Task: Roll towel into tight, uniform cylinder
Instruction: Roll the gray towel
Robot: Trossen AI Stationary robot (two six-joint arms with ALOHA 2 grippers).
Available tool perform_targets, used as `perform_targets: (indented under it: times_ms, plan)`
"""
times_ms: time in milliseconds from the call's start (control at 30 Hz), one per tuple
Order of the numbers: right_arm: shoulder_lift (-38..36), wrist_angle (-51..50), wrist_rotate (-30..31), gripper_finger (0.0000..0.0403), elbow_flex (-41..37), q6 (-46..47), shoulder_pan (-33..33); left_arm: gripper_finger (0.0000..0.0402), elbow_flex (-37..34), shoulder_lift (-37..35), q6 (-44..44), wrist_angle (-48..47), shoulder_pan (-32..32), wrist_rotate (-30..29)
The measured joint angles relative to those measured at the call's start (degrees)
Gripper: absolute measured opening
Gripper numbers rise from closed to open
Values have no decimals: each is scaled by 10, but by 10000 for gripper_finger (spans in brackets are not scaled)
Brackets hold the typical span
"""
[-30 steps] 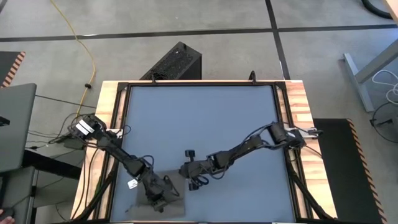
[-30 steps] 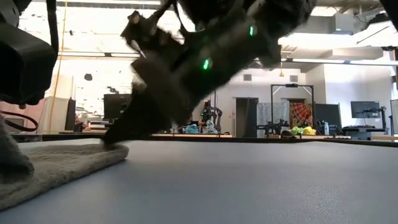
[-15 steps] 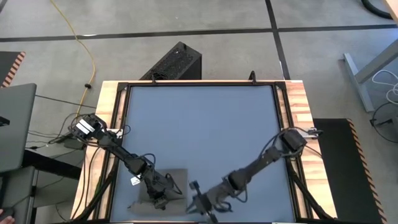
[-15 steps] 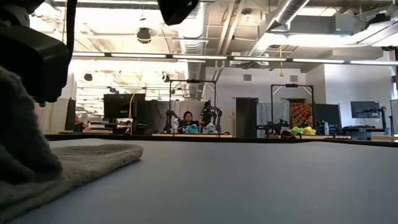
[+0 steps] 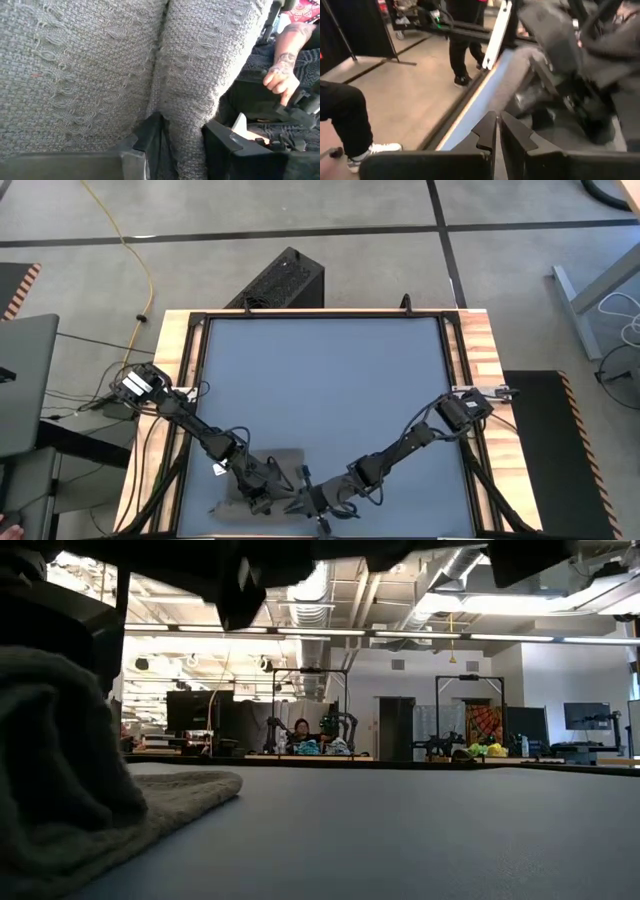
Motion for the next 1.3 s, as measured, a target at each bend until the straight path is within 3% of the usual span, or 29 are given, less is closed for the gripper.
perform_targets:
  times_ms: [433,567,1100,1300]
  plan:
    - [39,-47,-1,47,-2,74,-30,125,0,0,8,5,0,0]
    - [36,-70,14,47,-1,96,-35,133,0,0,16,5,2,29]
    - [34,-149,14,47,0,235,-52,134,0,0,54,1,1,55]
    - [34,-167,15,29,1,254,-56,134,0,0,64,-2,1,62]
